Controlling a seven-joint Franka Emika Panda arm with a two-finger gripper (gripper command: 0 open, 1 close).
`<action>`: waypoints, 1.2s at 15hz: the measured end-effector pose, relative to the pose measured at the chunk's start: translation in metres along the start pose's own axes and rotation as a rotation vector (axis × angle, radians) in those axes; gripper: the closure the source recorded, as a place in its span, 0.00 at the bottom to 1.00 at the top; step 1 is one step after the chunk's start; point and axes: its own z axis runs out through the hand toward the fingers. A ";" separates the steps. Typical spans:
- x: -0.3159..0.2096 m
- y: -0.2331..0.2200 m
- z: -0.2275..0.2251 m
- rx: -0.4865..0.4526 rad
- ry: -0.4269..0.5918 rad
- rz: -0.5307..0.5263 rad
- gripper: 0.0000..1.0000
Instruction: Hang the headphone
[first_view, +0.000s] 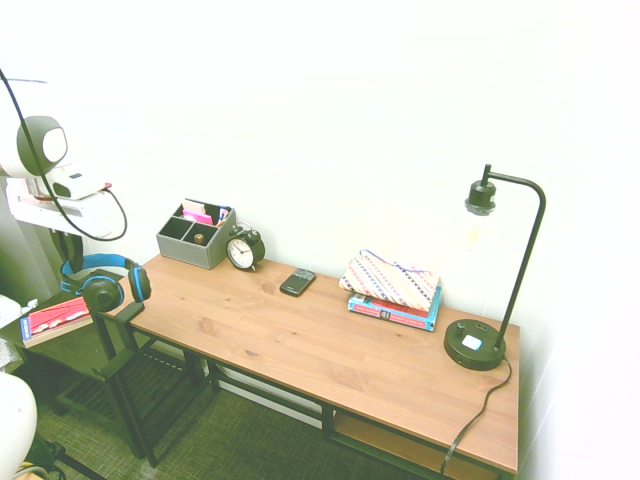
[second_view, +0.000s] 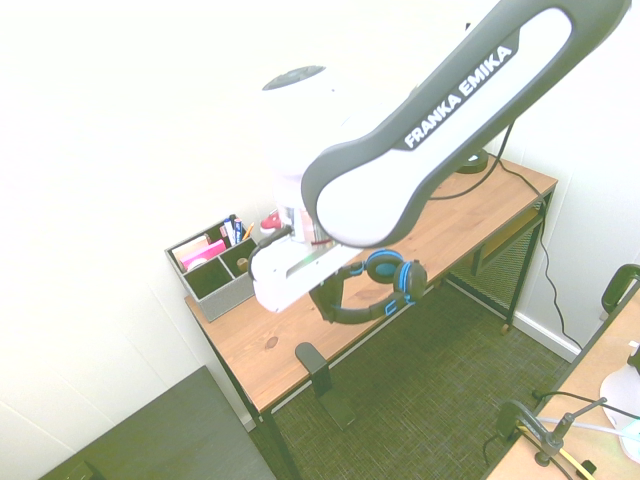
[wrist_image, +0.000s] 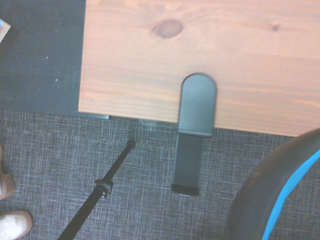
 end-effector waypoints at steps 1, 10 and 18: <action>-0.004 -0.002 0.015 0.020 0.001 0.000 1.00; -0.043 0.019 0.153 0.090 0.096 0.015 1.00; -0.065 0.001 0.229 0.058 0.123 -0.006 1.00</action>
